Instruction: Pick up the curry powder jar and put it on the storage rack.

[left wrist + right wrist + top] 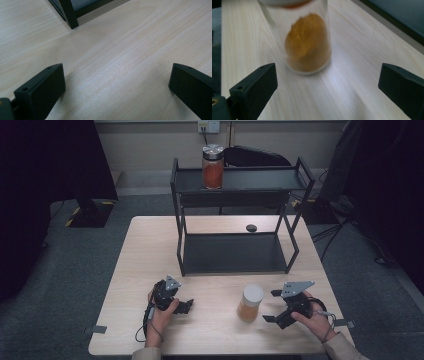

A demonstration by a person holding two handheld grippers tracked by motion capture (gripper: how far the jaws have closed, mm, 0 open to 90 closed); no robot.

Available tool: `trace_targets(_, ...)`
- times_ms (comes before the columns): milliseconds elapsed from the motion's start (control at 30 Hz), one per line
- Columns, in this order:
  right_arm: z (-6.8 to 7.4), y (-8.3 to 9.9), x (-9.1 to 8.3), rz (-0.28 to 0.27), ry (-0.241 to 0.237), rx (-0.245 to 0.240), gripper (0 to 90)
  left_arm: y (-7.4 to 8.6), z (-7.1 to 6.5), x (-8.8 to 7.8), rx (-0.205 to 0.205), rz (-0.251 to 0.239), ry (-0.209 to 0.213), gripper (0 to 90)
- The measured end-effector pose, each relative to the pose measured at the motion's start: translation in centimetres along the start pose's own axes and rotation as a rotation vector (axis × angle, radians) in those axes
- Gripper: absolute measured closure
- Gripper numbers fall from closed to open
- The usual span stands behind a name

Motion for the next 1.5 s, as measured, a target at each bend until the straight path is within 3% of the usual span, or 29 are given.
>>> trace_targets(167, 0.4, -1.2, 0.1, -0.043, -0.034, -0.014, 1.1, 0.0, 0.0, 0.0, 0.0, 0.0, 0.0, 0.0)
trace_targets(467, 1.0, -2.5, 1.5, -0.111, -0.051, 0.023, 1.8, 0.0, 0.0, 0.0, 0.0, -0.001, 0.0, 0.0)
trace_targets(700, 1.7, -3.5, 2.8, -0.147, -0.056, -0.007, 17.1, 0.0, 0.0, 0.0, 0.002, 0.001, 0.0, 0.0)
trace_targets(867, 1.8, -3.4, 3.2, -0.173, -0.051, 0.01, 28.4, 0.0, 0.0, 0.0, 0.002, 0.001, 0.0, 0.0)
trace_targets(1200, 1.8, -3.8, 2.9, -0.161, -0.026, -0.016, 33.7, 0.0, 0.0, 0.0, 0.002, 0.002, 0.0, 0.0)
trace_targets(1500, 1.2, -5.1, 1.5, -0.159, -0.004, 0.027, 34.1, 0.0, 0.0, 0.0, 0.0, 0.0, 0.0, 0.0)
Point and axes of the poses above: each handheld gripper's, and its own axes: x roughly forward along the jaws, y roughly out of its underside, z roughly to its left, the point moved 7 cm from there along x, roughly forward along the jaws, and after that the axes turned 10 degrees about z, right-handed, at the moved point
